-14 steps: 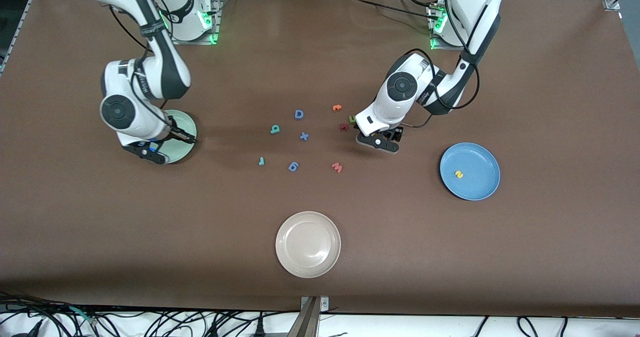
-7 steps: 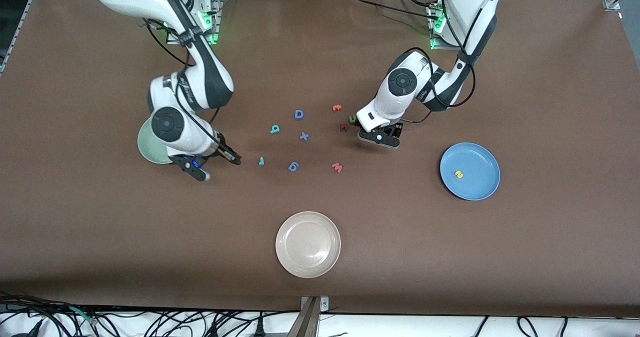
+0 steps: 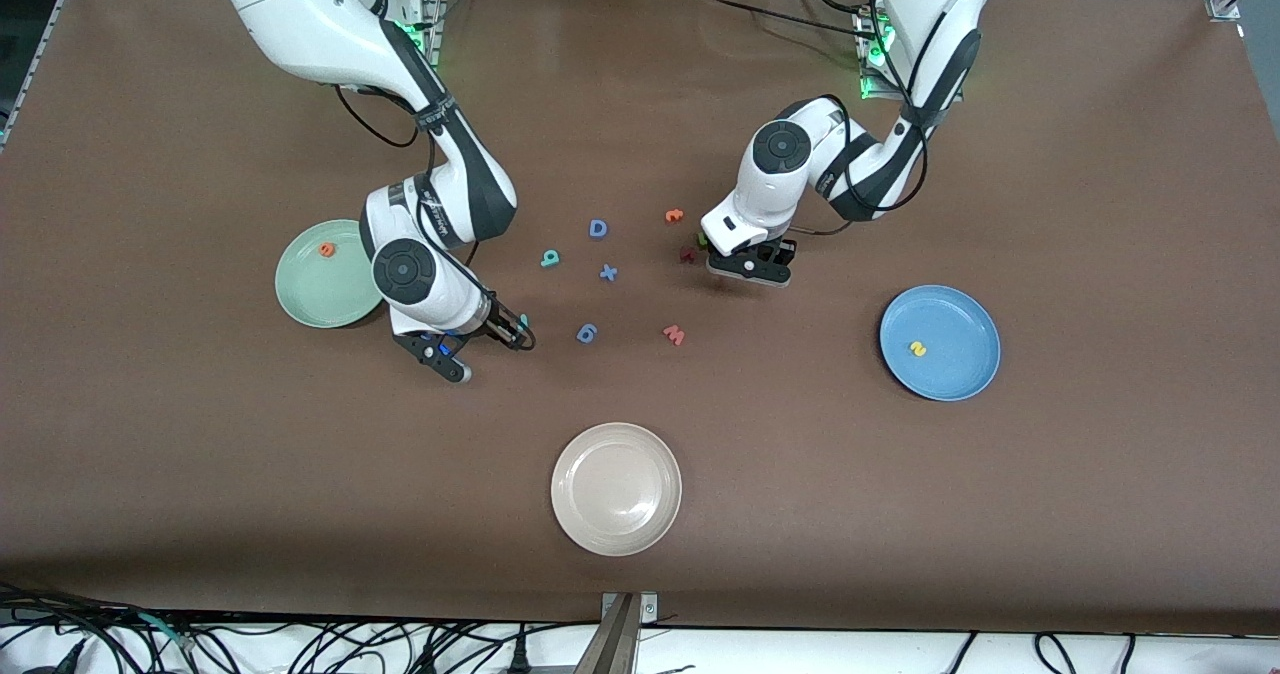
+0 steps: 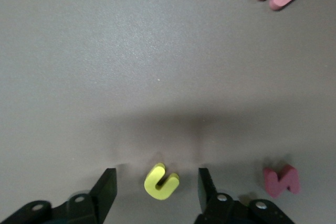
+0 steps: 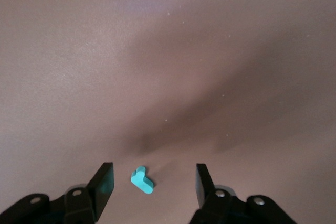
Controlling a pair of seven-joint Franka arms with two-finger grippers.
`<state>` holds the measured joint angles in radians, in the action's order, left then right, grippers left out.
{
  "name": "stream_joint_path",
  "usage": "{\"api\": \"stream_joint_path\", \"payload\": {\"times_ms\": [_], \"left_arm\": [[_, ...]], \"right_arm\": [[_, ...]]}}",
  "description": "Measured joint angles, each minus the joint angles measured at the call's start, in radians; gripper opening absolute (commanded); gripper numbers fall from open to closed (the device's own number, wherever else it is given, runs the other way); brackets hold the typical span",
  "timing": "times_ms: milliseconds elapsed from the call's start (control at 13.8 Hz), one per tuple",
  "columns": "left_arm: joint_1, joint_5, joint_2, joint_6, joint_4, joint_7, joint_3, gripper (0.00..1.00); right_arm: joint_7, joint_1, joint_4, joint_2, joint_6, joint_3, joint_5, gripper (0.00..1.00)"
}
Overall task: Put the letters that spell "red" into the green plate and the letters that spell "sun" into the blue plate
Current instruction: 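Drop the yellow u on the blue plate while the right drops t on green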
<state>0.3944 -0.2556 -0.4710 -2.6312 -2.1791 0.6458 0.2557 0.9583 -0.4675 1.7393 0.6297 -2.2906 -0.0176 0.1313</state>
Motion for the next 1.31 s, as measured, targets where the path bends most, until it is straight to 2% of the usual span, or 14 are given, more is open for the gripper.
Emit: {"api": "stream_joint_path", "payload": {"times_ms": [145, 218, 363, 508, 725, 870, 1015, 1160, 1305], "left_arm": [[0.0, -0.006, -0.012, -0.012, 0.0, 0.009, -0.003, 0.72], [0.0, -0.006, -0.017, -0.019, 0.0, 0.011, -0.004, 0.61], [-0.001, -0.006, -0.022, -0.023, 0.0, 0.014, -0.004, 0.34], [-0.001, -0.006, -0.018, -0.03, 0.001, 0.023, -0.002, 0.2], [0.0, -0.006, -0.016, -0.03, 0.001, 0.041, -0.002, 0.14], [0.0, -0.006, -0.016, -0.03, 0.001, 0.05, -0.002, 0.12], [-0.003, -0.006, -0.016, -0.03, 0.002, 0.052, -0.004, 0.12], [-0.029, -0.007, -0.013, -0.004, 0.012, 0.045, -0.008, 0.12], [-0.087, -0.008, 0.0, 0.101, 0.045, -0.017, -0.009, 0.12]], "right_arm": [[0.013, -0.006, 0.0, 0.016, -0.027, 0.0, 0.001, 0.71], [0.025, -0.011, 0.0, 0.025, -0.042, 0.001, 0.001, 0.71], [0.056, -0.02, 0.0, 0.041, -0.061, 0.001, 0.002, 0.71], [0.085, -0.023, -0.002, 0.047, -0.069, 0.004, 0.002, 0.71], [0.126, -0.023, -0.008, 0.05, -0.071, 0.015, 0.003, 0.69], [0.133, -0.023, -0.008, 0.055, -0.07, 0.027, 0.003, 0.62], [0.136, -0.024, -0.008, 0.061, -0.07, 0.03, 0.003, 0.6], [0.136, -0.024, -0.008, 0.062, -0.069, 0.03, 0.003, 0.39], [0.136, -0.024, -0.009, 0.062, -0.062, 0.03, 0.003, 0.16]]}}
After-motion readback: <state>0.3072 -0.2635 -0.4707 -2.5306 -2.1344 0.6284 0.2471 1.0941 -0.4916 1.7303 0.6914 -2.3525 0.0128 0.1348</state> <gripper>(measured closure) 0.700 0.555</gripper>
